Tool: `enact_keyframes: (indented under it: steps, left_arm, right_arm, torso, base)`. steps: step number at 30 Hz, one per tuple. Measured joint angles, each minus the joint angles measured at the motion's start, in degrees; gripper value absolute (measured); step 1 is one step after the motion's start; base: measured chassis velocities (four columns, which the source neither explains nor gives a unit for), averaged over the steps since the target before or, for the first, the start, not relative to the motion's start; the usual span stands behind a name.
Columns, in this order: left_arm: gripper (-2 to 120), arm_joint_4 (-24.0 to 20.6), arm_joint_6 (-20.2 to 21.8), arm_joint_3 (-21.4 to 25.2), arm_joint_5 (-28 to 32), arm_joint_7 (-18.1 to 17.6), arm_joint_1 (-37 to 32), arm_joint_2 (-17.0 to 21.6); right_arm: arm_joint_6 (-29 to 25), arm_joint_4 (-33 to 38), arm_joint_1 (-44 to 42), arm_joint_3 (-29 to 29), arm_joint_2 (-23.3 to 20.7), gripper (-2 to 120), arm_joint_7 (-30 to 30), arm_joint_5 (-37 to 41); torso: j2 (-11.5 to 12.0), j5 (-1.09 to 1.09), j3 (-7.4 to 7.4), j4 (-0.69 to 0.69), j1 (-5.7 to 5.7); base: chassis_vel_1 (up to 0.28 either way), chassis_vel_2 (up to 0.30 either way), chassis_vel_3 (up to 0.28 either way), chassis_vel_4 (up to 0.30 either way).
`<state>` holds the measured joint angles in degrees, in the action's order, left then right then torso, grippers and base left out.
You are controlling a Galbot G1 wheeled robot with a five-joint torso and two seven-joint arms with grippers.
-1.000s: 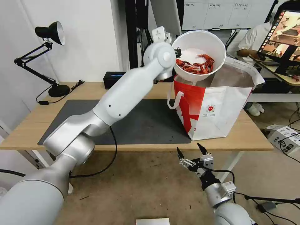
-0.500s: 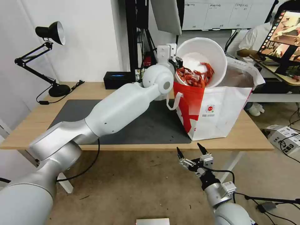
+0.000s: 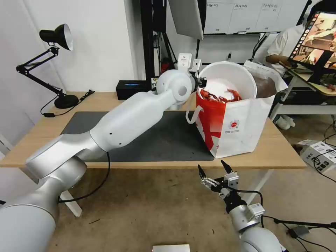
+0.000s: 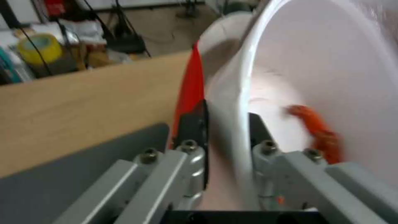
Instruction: Pick up the trash from the table and place it into the takeout bag.
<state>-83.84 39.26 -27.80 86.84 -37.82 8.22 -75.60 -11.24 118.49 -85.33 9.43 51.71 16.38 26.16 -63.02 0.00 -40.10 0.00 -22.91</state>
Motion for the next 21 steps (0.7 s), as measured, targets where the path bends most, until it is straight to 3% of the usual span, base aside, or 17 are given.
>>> enact_keyframes:
  steps: [3,4,11,13,16,21]
  left_arm:
    - [28,-0.4,2.6,0.8,2.3,0.5,-0.1,0.2]
    - [28,-0.4,2.6,0.8,2.3,0.5,-0.1,0.2]
    - [60,-0.2,2.5,2.6,3.0,0.8,-0.9,1.1]
    - [63,-0.2,1.9,2.9,2.6,1.2,-1.1,1.3]
    - [78,-0.6,-4.1,3.8,-1.0,5.9,-2.5,3.6]
    - [93,-1.9,-7.7,5.9,-2.0,7.5,-4.6,6.2]
  right_arm:
    - [0.0,0.0,0.0,0.0,0.0,100,0.0,0.0]
    - [0.0,0.0,0.0,0.0,0.0,100,0.0,0.0]
    - [0.0,0.0,0.0,0.0,0.0,100,0.0,0.0]
    - [0.0,0.0,0.0,0.0,0.0,100,0.0,0.0]
    - [0.0,0.0,0.0,0.0,0.0,100,0.0,0.0]
    - [0.0,0.0,0.0,0.0,0.0,100,0.0,0.0]
  torso:
    - [0.0,0.00,0.00,0.00,0.00]
    - [0.0,0.00,0.00,0.00,0.00]
    - [0.0,0.01,0.00,0.00,0.00]
    - [0.0,0.01,0.00,0.00,0.00]
    - [0.0,0.01,0.00,-0.01,0.00]
    - [0.0,0.00,0.00,0.01,0.00]
  base:
    - [0.000,0.000,0.000,0.000]
    - [0.000,0.000,0.000,0.000]
    - [0.000,0.000,0.000,0.000]
    - [0.000,0.000,0.000,0.000]
    - [0.000,0.000,0.000,0.000]
    - [0.000,0.000,0.000,0.000]
